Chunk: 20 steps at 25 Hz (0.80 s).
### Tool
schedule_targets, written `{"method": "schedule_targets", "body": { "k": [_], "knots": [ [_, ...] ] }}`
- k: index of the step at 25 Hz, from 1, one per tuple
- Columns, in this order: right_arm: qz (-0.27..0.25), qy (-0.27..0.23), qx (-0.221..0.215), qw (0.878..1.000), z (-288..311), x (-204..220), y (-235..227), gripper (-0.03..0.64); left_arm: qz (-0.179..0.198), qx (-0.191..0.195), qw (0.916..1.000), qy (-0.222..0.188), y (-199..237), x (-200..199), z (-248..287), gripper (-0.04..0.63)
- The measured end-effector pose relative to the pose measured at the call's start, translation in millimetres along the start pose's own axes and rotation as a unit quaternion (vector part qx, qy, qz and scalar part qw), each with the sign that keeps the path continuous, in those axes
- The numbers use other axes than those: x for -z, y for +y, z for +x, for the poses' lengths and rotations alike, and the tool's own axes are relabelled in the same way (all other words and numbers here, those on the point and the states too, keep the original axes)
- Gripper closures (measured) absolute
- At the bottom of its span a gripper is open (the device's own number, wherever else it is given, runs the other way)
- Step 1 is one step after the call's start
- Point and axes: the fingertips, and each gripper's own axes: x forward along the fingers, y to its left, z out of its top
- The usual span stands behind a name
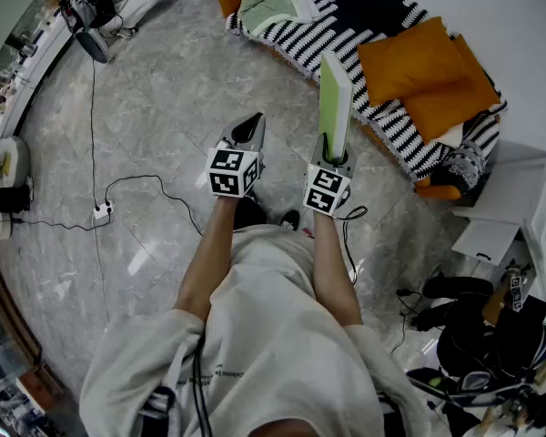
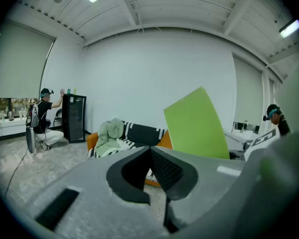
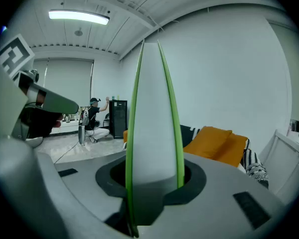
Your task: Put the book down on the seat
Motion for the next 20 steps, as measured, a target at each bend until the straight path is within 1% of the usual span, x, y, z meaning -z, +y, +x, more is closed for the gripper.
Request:
{"method": "schedule_targets", "body": {
  "k": [4, 6, 9, 14, 17, 20],
  "knots": [
    [0.001, -0.004, -0.006, 1.0, -4.4, 2.9, -8.8, 0.488, -0.007, -0.015, 0.9998, -0.005, -5.6, 1.7, 2.3, 0.586],
    [-0.001, -0.004, -0.006, 1.0, -6.7, 5.5, -13.5, 0.488, 0.001, -0.02, 0.9998, -0.004, -9.9, 3.5, 4.8, 0.588],
    [-0.007, -0.001, -0.004, 1.0, -9.3, 8.5, -17.4, 0.488, 0.018, -0.028, 0.9994, 0.009, -12.4, 9.5, 8.9, 0.586],
    [0.004, -0.005, 0.007, 1.0, -3.2, 8.2, -31.4, 0.486, 0.032, -0.014, 0.9991, 0.023, -21.3, 14.7, 27.5, 0.588],
    [0.002, -0.015, 0.001, 1.0, 4.0, 5.9, -34.5, 0.486, 0.032, -0.012, 0.9991, 0.024, -21.4, 12.6, 38.5, 0.587],
    [-0.002, -0.013, -0.007, 1.0, 11.2, 3.9, -34.2, 0.485, 0.037, -0.007, 0.9988, 0.031, -21.6, 13.0, 52.6, 0.587]
  ]
}}
